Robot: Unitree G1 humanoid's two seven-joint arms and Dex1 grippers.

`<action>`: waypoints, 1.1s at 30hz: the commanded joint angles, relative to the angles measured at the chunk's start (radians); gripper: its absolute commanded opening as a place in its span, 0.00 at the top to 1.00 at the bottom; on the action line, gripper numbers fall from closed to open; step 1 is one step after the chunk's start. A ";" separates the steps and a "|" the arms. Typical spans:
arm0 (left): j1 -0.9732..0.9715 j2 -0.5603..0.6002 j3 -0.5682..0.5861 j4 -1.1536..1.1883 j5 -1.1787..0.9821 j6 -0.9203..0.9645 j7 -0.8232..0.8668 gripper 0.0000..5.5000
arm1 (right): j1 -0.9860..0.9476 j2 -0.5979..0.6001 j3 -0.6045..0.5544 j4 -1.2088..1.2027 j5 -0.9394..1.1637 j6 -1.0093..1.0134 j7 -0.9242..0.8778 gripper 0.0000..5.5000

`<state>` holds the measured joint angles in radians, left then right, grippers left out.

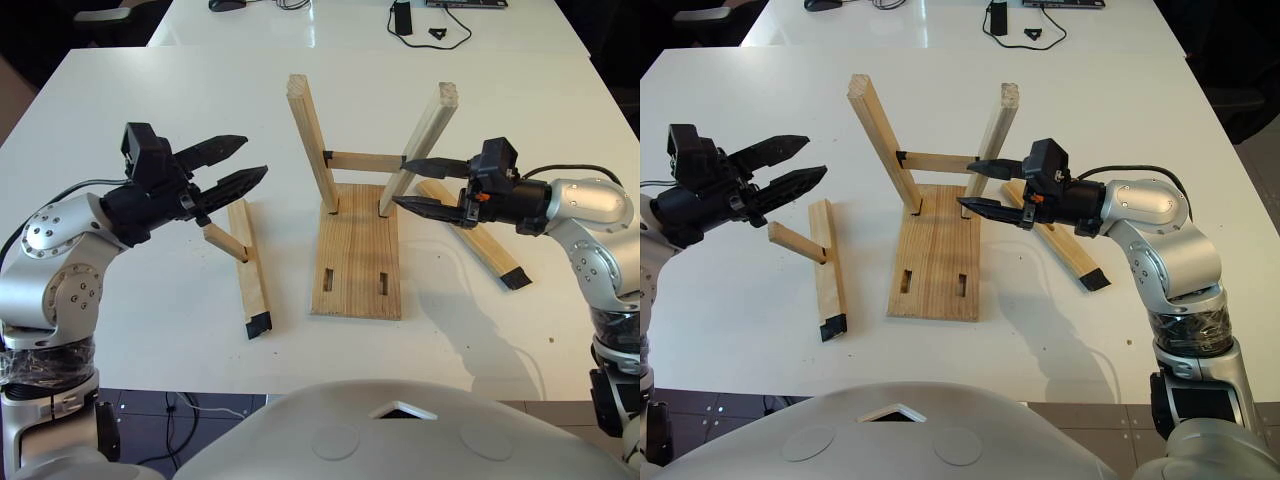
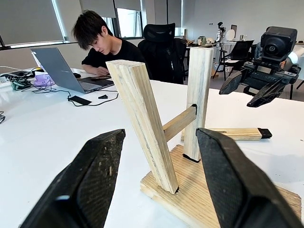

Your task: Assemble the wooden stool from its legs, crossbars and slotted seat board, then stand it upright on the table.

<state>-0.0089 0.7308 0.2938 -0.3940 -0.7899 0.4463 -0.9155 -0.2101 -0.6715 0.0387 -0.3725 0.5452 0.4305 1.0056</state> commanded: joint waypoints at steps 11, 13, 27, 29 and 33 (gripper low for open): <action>0.047 -0.054 0.047 -0.014 -0.001 -0.015 0.044 0.50 | -0.046 -0.026 -0.007 0.022 0.004 0.011 0.045 0.56; 0.044 -0.062 0.048 -0.017 -0.001 -0.018 0.053 0.50 | -0.047 -0.028 -0.008 0.023 0.004 0.012 0.049 0.56; 0.116 -0.198 -0.073 0.068 0.060 -0.114 0.070 0.50 | -0.064 -0.028 0.007 0.045 -0.006 0.009 0.066 0.56; 0.085 -0.170 -0.037 0.008 0.016 -0.097 0.085 0.50 | -0.065 -0.029 0.005 0.042 -0.004 0.011 0.067 0.56; 0.070 -0.111 0.016 -0.129 -0.057 -0.047 0.099 0.50 | -0.055 -0.027 0.000 0.033 -0.002 0.008 0.060 0.56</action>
<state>0.0797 0.5783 0.2852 -0.4535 -0.8132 0.3672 -0.8258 -0.2578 -0.6907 0.0412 -0.3307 0.5461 0.4348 1.0664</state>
